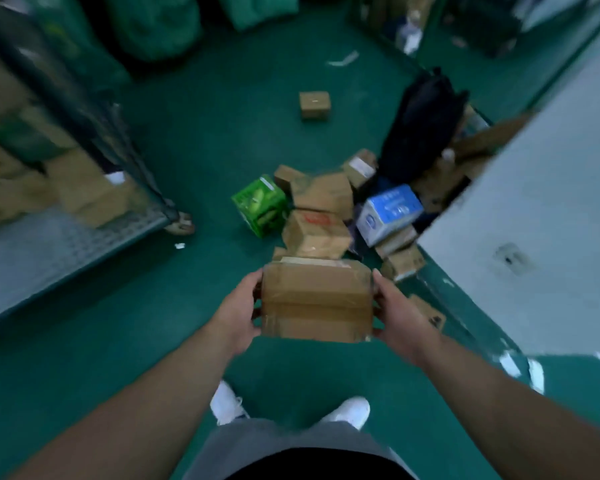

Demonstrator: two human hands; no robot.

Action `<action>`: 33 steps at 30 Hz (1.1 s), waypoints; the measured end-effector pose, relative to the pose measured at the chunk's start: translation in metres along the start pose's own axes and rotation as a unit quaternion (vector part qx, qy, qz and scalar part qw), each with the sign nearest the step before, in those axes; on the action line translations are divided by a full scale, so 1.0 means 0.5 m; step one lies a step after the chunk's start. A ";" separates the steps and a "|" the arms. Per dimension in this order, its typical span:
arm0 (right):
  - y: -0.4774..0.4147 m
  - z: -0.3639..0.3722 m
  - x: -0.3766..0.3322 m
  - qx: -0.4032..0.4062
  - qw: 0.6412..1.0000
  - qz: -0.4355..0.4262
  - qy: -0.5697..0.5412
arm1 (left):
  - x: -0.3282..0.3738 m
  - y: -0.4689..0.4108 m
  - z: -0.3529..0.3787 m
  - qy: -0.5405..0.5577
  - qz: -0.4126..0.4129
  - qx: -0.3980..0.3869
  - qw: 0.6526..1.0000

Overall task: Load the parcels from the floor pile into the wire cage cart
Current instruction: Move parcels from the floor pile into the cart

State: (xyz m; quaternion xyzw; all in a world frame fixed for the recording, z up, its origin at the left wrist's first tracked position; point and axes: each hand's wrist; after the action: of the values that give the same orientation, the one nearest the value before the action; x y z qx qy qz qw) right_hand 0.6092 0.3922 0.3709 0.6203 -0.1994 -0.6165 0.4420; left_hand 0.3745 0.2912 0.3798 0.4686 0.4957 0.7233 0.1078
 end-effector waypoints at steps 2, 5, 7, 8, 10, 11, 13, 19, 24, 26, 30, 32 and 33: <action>0.008 0.127 -0.016 -0.027 0.998 -0.050 0.016 | 0.027 0.027 -0.114 0.049 0.028 0.013 0.998; 0.013 0.302 -0.024 -0.107 0.992 -0.069 0.008 | 0.047 0.047 -0.289 0.123 0.050 0.038 0.990; 0.023 0.453 -0.008 -0.169 0.981 -0.073 0.063 | 0.047 0.067 -0.432 0.156 0.059 0.051 0.985; 0.026 0.533 -0.002 -0.187 0.974 -0.082 0.096 | 0.052 0.076 -0.499 0.174 0.073 0.062 0.980; 0.027 0.656 0.019 -0.208 0.960 -0.098 0.158 | 0.055 0.088 -0.602 0.191 0.091 0.089 0.973; 0.021 0.737 0.035 -0.217 0.952 -0.106 0.188 | 0.058 0.099 -0.670 0.204 0.103 0.104 0.968; 0.020 0.859 0.057 -0.219 0.945 -0.112 0.213 | 0.063 0.116 -0.770 0.227 0.126 0.127 0.957; 0.011 1.134 0.110 -0.245 0.924 -0.124 0.267 | 0.066 0.188 -1.007 0.302 0.135 0.186 0.925; -0.007 1.306 0.107 -0.303 0.912 -0.090 0.261 | 0.099 0.176 -1.138 0.365 0.111 0.213 0.900; -0.020 1.360 0.089 -0.318 0.911 -0.084 0.248 | 0.130 0.158 -1.174 0.379 0.106 0.219 0.893; -0.085 1.466 0.041 -0.321 0.919 -0.034 0.228 | 0.222 0.092 -1.250 0.384 0.102 0.239 0.886; -0.132 1.536 0.000 -0.335 0.915 0.000 0.227 | 0.285 0.048 -1.303 0.369 0.113 0.244 0.890; -0.156 1.576 -0.025 -0.344 0.910 0.014 0.233 | 0.320 0.026 -1.333 0.360 0.115 0.249 0.892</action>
State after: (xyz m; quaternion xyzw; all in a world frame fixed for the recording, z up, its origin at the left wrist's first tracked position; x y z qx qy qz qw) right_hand -0.1574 0.2048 0.4353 0.5532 0.1250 -0.4788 0.6702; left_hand -0.2304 -0.0266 0.4355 0.2411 0.6067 0.7028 -0.2826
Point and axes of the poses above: each hand's wrist, its own y-axis away from the middle knuckle, its own z-axis out of the palm, x = y × z
